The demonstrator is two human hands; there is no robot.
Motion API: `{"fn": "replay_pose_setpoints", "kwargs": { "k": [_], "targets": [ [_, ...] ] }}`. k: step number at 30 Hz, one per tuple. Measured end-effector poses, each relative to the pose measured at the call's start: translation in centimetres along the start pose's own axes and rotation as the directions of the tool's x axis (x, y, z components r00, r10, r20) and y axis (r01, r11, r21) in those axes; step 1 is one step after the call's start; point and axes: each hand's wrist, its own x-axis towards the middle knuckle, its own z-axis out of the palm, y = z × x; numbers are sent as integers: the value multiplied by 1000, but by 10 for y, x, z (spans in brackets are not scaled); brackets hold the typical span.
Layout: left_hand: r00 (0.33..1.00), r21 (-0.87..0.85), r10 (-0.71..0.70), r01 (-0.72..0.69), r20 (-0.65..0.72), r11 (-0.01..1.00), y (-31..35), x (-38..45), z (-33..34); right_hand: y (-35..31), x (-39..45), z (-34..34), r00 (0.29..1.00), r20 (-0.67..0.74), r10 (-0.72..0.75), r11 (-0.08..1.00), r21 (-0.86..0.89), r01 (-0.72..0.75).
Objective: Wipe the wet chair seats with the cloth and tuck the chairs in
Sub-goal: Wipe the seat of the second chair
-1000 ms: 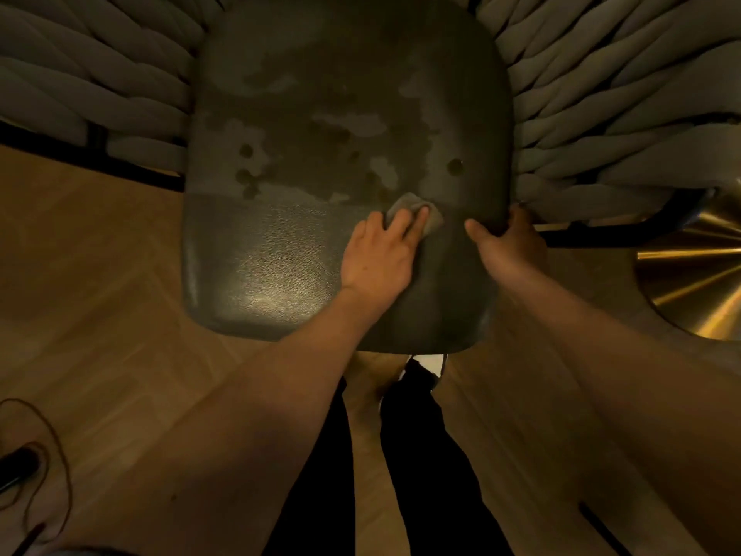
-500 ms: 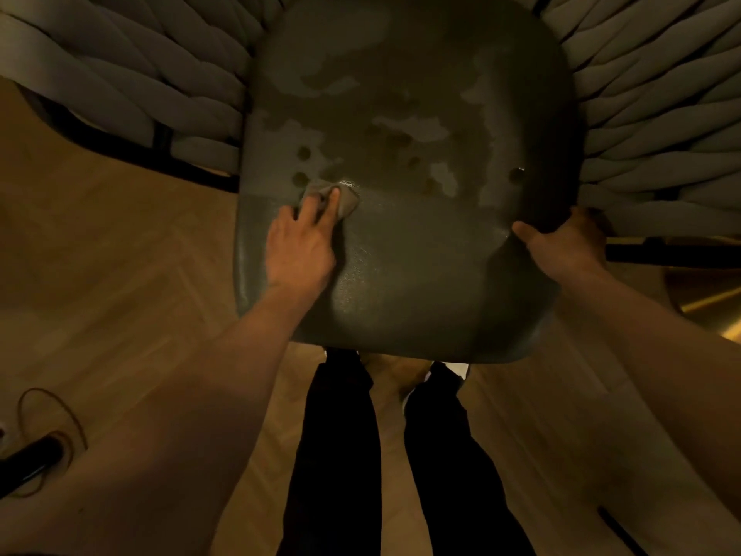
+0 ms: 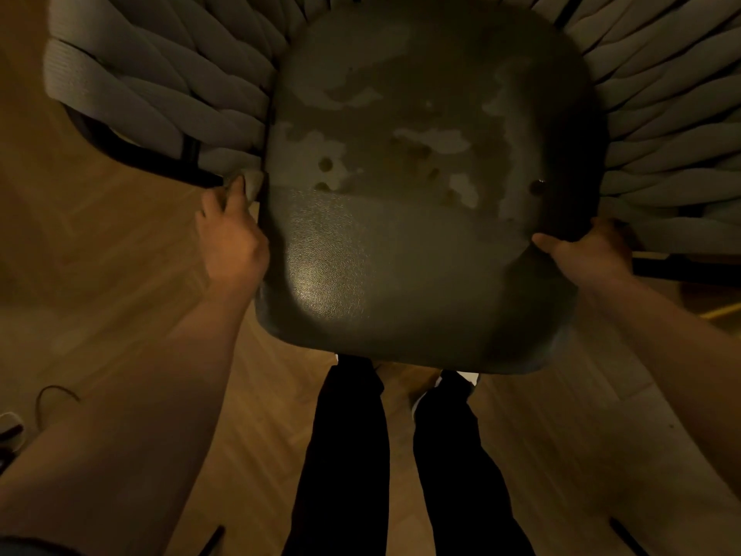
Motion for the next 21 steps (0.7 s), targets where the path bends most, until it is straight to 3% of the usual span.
{"fn": "replay_pose_setpoints", "kwargs": {
  "k": [6,11,21],
  "targets": [
    [997,-41,19,-16,73,999,32,0,16,3,-4,-2,999,25,22,984,179,-26],
    [974,16,185,-188,130,982,59,-18,18,1,-5,-8,991,74,110,940,316,-128],
    [921,4,307,-318,239,948,140,-53,33,12,3,-9,983,173,65,824,546,-150]
  ]
}}
